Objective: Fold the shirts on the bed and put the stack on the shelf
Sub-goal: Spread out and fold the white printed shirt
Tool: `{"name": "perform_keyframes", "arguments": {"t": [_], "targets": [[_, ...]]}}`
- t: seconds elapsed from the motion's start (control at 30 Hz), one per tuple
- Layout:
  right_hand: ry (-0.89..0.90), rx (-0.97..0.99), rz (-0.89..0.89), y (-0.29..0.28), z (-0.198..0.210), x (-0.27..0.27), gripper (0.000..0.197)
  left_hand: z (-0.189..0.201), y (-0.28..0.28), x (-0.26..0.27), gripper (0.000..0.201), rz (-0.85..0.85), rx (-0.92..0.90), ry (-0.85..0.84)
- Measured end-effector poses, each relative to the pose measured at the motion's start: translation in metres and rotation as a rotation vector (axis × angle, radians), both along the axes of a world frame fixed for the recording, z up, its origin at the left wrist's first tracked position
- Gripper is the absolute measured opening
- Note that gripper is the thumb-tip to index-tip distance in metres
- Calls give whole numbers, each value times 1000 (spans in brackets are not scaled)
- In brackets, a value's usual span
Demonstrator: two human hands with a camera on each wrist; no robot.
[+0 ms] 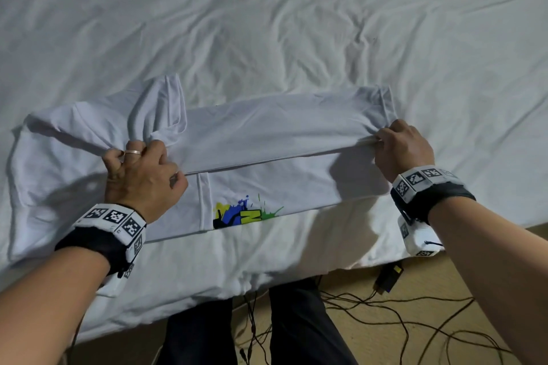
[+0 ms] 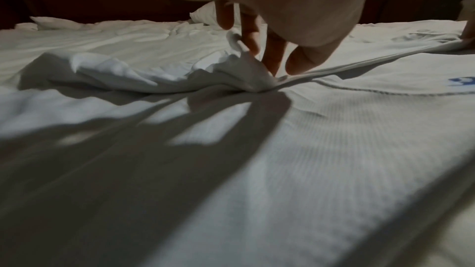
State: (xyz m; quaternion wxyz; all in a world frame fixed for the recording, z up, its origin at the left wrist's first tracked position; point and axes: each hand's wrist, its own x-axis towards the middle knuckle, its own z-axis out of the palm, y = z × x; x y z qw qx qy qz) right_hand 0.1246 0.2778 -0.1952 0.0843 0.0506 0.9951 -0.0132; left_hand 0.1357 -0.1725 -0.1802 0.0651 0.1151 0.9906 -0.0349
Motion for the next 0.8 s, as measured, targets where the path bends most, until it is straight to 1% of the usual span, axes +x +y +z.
{"name": "perform_keyframes", "arguments": {"t": [0.07, 0.13, 0.2, 0.27, 0.3, 0.33, 0.4, 0.47, 0.5, 0.57, 0.63, 0.7, 0.8], "targets": [[-29, 42, 1, -2, 3, -2, 17, 2, 4, -4, 41, 35, -30, -67], [-64, 66, 7, -6, 8, -3, 30, 5, 10, -9, 47, 91, -62, -111], [-99, 87, -14, -10, 15, -7, 39, 9, 18, -14, 47, 141, -74, -111], [-100, 90, -42, -16, 22, -12, 33, 10, 27, -18, 41, 163, -35, -65], [-69, 68, -32, -20, 24, -15, 28, 9, 32, -19, 39, 154, 1, -40], [-24, 26, -1, -27, 24, -20, 26, 6, 38, -20, 40, 132, 43, -23], [64, -75, 111, -50, 21, -29, 26, -4, 53, -22, 49, 79, 143, -25], [99, -173, 219, -79, 10, -38, 29, -16, 69, -26, 59, 63, 206, -72], [91, -205, 253, -95, 3, -41, 32, -22, 75, -28, 64, 71, 201, -103], [48, -205, 285, -117, -10, -45, 39, -32, 82, -30, 73, 97, 148, -165], [-56, -165, 289, -124, -21, -44, 52, -41, 82, -27, 83, 119, 91, -208], [-160, -129, 291, -118, -28, -40, 64, -48, 78, -22, 90, 148, 67, -238], [-237, -137, 296, -99, -29, -32, 75, -54, 74, -18, 100, 171, 59, -252]]}}
